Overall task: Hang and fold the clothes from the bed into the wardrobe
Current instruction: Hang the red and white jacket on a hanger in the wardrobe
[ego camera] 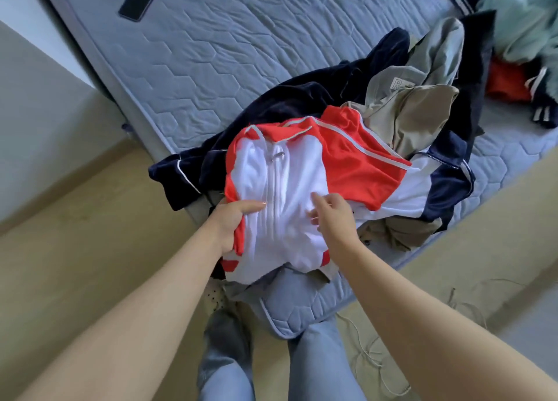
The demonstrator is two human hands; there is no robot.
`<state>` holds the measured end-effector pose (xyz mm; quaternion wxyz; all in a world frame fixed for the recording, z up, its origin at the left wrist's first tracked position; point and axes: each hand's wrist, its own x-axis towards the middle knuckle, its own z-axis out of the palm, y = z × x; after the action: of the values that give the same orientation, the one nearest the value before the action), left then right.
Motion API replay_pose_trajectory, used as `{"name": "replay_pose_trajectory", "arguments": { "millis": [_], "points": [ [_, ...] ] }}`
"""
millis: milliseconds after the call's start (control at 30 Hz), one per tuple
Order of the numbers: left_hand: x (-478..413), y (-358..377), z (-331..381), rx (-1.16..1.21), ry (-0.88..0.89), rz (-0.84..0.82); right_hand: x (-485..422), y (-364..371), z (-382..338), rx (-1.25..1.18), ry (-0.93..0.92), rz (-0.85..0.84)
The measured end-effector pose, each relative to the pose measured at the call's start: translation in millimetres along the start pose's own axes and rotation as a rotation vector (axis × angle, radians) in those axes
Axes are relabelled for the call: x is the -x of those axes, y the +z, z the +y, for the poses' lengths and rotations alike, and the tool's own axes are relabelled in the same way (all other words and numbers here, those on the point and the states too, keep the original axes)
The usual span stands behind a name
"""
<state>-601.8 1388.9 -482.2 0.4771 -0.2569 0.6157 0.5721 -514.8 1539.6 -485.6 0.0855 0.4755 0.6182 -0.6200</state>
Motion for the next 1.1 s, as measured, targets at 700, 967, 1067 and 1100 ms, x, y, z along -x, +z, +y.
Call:
{"name": "replay_pose_trajectory", "arguments": {
  "millis": [700, 967, 1067, 1100],
  "points": [
    [121, -181, 45, 0.240, 0.197, -0.051, 136, 160, -88, -0.745, 0.120, -0.224],
    [184, -240, 45, -0.009, 0.305, -0.211, 196, 191, -123, -0.641, -0.015, -0.437],
    [201, -251, 47, -0.078, 0.195, -0.171, 218, 190, -133, -0.663, -0.013, -0.604],
    [208, -252, 47, -0.042, 0.155, -0.158, 222, 191, -131, -0.633, -0.030, -0.648]
  ]
}}
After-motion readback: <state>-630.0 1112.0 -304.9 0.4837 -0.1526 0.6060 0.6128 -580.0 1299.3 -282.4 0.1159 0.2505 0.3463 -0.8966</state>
